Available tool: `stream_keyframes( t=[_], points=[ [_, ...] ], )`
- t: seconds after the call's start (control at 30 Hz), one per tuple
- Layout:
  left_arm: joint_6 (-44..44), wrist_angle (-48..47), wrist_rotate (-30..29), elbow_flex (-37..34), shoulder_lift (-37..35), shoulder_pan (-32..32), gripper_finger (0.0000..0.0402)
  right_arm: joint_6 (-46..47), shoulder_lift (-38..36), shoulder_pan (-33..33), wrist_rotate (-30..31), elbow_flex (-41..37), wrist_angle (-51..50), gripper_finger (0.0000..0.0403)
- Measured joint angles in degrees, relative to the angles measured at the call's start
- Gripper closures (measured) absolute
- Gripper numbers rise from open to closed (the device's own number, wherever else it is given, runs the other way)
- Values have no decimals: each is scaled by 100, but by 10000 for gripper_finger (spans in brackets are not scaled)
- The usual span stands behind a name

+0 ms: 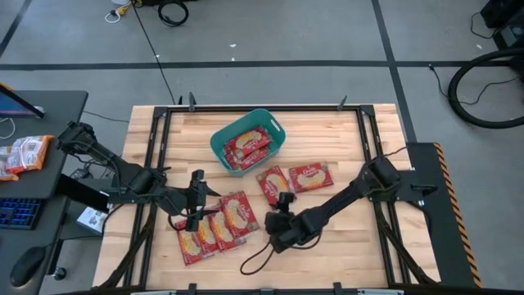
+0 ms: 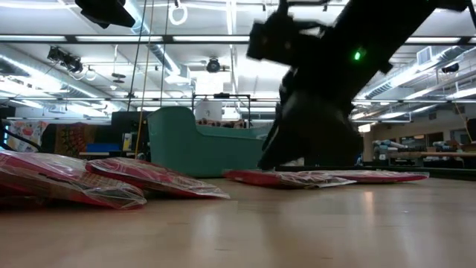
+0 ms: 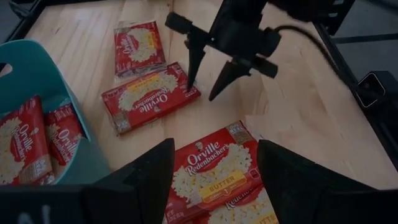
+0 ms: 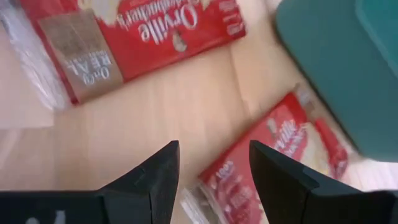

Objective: Sort popcorn bags into baskets
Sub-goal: Put the red popcorn bag into the green bin

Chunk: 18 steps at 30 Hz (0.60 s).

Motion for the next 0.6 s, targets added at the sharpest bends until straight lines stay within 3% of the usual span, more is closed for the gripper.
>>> stream_keyframes(
  t=[0.4, 0.6],
  points=[
    [-12, -66, 0, 2, 0, -1, 171, 932, 193, -153, -206, 27, -1095, 208],
    [-12, -33, 0, 2, 0, 1, 171, 988, 189, -174, -293, 22, -1480, 266]
  ],
)
